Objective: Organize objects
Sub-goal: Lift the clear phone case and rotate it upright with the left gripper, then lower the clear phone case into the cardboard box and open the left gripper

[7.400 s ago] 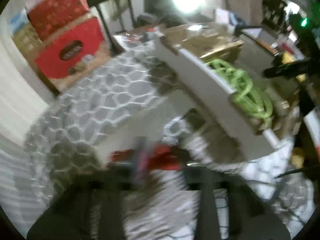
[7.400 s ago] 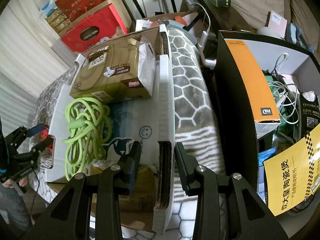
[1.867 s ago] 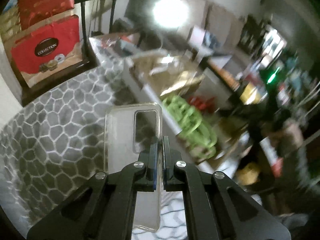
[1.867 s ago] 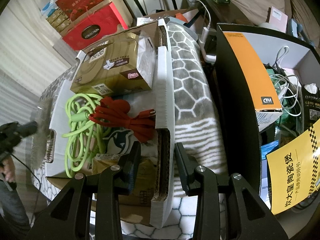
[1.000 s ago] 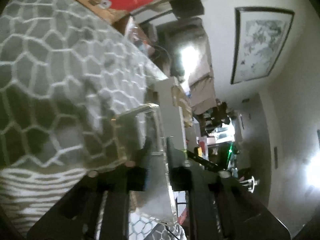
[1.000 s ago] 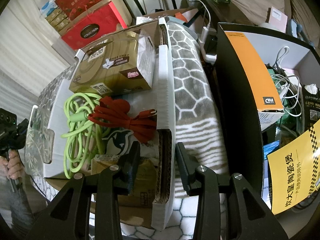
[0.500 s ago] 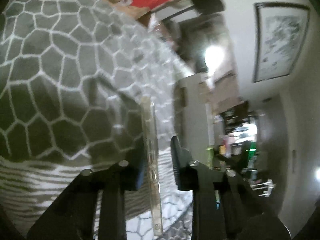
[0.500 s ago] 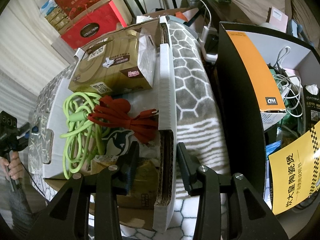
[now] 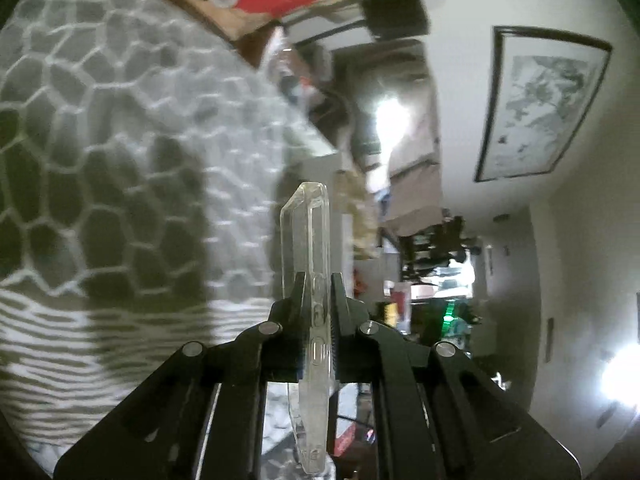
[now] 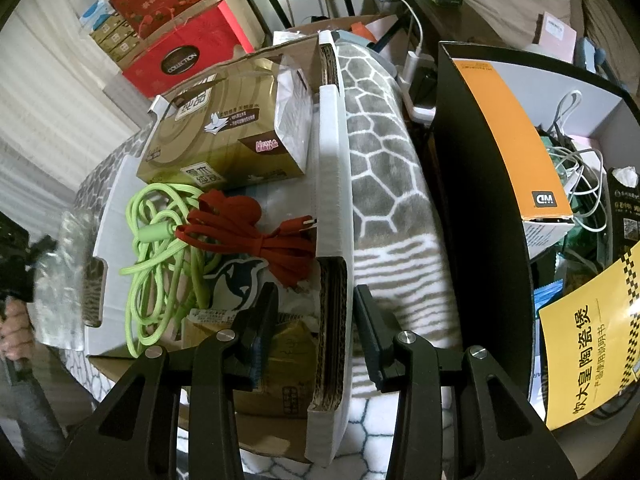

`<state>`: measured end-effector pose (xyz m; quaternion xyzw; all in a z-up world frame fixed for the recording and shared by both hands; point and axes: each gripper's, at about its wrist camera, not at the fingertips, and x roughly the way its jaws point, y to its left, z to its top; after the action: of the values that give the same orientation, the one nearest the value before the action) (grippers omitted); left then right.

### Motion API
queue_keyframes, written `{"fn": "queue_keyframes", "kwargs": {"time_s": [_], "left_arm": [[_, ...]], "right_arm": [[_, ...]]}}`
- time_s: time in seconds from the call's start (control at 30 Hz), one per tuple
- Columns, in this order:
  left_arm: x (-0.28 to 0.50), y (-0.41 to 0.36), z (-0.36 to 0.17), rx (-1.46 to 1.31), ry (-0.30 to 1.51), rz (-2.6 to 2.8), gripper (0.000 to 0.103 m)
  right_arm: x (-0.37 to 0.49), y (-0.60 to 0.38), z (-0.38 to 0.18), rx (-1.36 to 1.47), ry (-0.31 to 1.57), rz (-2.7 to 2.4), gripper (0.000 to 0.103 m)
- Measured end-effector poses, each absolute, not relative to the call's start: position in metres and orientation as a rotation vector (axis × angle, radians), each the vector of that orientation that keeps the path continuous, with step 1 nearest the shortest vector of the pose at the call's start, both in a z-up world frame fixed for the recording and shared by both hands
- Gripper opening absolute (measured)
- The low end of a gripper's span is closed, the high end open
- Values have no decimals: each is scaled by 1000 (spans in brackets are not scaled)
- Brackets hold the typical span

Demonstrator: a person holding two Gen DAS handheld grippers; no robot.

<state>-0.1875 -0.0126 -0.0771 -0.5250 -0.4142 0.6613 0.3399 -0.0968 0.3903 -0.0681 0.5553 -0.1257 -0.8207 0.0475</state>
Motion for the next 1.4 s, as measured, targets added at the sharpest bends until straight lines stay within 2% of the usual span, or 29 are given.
{"fn": "queue_keyframes", "kwargs": {"time_s": [0.33,0.8,1.07,1.23,1.4], "left_arm": [[-198,59,-27,-1215,-1024,1627,8],[-208,152,-67,-1240,-979,1605,8],[-200,175,-85,-1260,-997,1586,8],[-197,184,-97,-1275,-1022,1602,9],[-186,195,-92,-1278,-924,1688,9]], "right_arm": [[-96,390,-68,1691,-389,-2500,40],[-95,392,-65,1680,-411,-2504,40],[-90,407,-60,1664,-542,-2509,40],[-91,408,-58,1659,-553,-2511,40],[-89,409,-59,1661,-554,-2508,40]]}}
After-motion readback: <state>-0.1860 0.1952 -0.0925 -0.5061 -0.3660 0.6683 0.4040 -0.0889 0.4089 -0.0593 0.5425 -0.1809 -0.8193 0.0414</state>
